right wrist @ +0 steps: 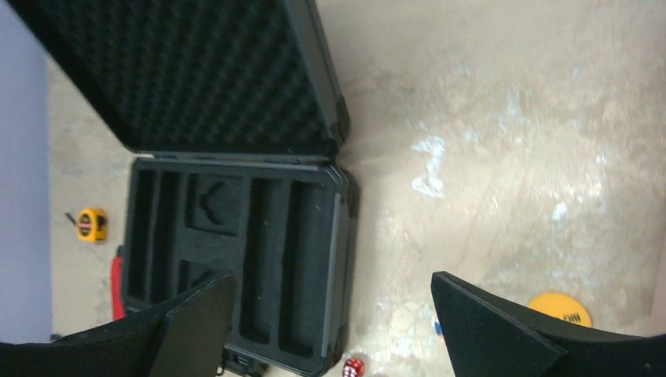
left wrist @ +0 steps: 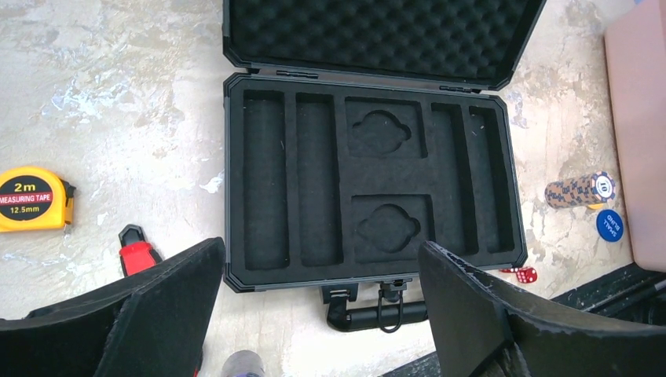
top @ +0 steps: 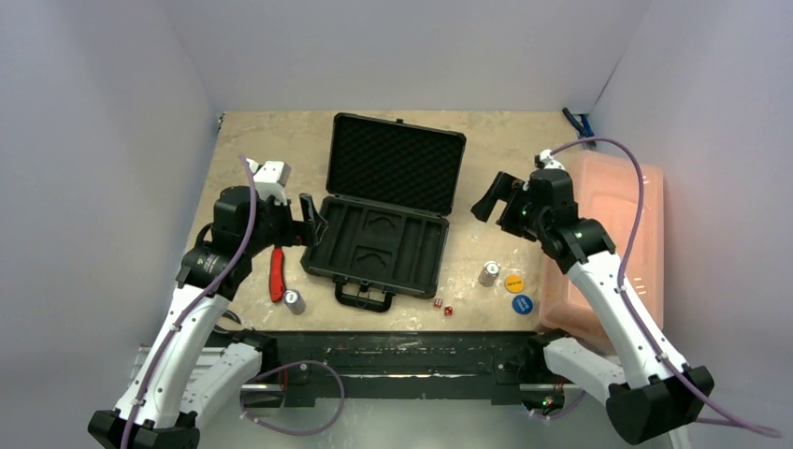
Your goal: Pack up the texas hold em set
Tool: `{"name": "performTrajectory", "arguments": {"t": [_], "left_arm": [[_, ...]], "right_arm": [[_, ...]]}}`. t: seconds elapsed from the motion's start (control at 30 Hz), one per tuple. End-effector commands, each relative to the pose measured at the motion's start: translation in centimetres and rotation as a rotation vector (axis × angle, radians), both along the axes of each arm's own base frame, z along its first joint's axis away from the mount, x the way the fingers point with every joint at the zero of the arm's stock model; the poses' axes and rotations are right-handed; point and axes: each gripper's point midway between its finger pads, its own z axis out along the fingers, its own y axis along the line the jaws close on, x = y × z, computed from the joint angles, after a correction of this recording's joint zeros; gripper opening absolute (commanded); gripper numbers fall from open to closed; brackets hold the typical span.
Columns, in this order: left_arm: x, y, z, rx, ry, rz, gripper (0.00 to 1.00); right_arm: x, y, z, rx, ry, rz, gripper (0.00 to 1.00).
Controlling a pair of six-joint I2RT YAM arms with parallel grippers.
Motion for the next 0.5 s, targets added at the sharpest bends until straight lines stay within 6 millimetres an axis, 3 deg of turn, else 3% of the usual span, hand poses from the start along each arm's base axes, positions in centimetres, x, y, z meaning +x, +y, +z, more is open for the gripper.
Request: {"name": "performTrajectory", "arguments": {"t": [0.0,0.47], "left_arm": [[0.0,-0.5,1.3,-0.006,-0.043,-0.031,0.92],[-0.3,-0.6,1.5,-0.013,-0.046,-0.040,0.92]], "right_arm": [[-1.6,-1.2,-3.0,-0.036,0.163,-0.123,0.99],[-5.7,-1.5,-9.5,-0.028,0.384,-0.240,0.99]]}}
